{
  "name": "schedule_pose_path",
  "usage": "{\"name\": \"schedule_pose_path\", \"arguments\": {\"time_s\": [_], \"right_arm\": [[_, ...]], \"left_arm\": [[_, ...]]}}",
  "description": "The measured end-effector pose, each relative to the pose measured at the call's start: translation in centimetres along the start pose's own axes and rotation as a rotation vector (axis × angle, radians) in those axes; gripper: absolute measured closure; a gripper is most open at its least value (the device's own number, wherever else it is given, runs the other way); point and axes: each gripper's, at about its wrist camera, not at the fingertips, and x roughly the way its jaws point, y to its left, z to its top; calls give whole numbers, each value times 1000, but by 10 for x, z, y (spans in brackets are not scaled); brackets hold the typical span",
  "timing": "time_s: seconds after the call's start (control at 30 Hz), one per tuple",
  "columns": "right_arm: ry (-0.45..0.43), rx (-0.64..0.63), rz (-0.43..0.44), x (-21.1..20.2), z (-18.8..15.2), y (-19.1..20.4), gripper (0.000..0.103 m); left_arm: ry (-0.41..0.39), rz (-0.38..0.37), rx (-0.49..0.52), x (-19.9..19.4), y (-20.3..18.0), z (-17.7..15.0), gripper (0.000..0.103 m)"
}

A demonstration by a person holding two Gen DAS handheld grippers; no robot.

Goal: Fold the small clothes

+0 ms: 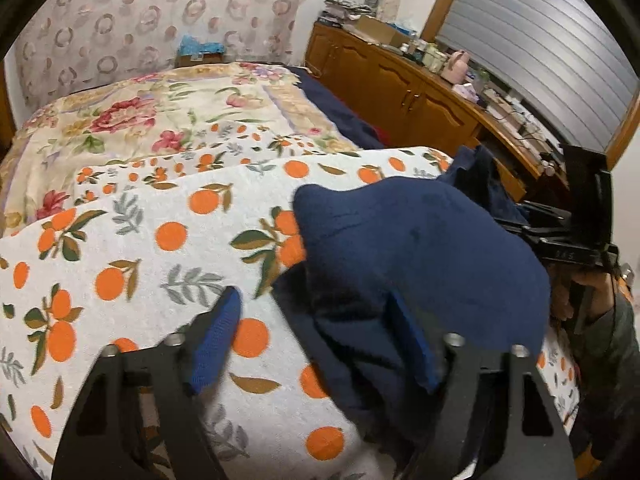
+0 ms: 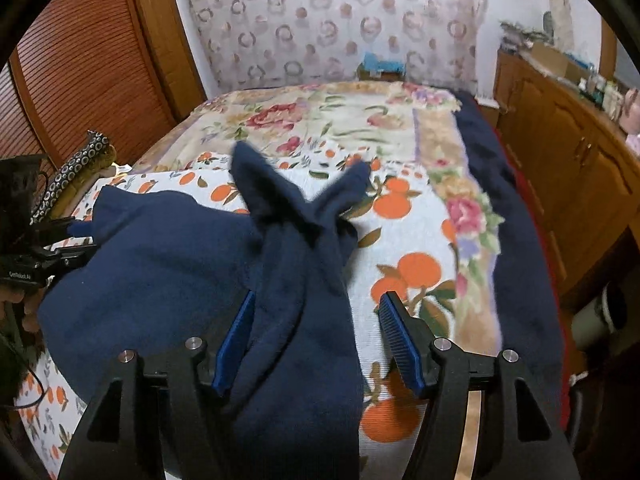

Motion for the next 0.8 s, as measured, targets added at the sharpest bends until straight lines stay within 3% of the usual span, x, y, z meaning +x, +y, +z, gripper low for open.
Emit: {"name": "schedule_pose_path", "arguments": {"time_s": [0.03, 0.1, 0.17, 0.2, 0.27, 0.37, 0.4, 0.43, 0.8], "right_arm": [[-1, 0, 0, 0, 1, 0, 37], [-4, -3, 2, -2, 2, 0, 38], [-12, -16, 35, -2, 0, 1, 49], [-9, -26, 60, -1, -1, 3, 62], [-5, -49, 69, 2, -5, 7, 72], [-11, -81, 61, 0, -6, 11, 83], [-19, -87, 53, -2, -6, 12, 85], [-32, -93, 38, -4, -7, 13, 86], [-234, -107, 29, -61, -8, 35, 88]], "left_arm": [[3, -15, 1, 0, 0, 0, 43], [6, -28, 6, 0, -1, -1, 47], [5, -29, 12, 1, -2, -4, 47], [4, -30, 13, 1, -3, -4, 47], [12, -39, 17, 1, -3, -3, 49], [3, -78, 13, -1, -1, -2, 73], [-3, -95, 7, -4, 0, -2, 86], [-8, -117, 2, -7, -1, -1, 89], [-215, -137, 46, -100, -21, -11, 91]]}}
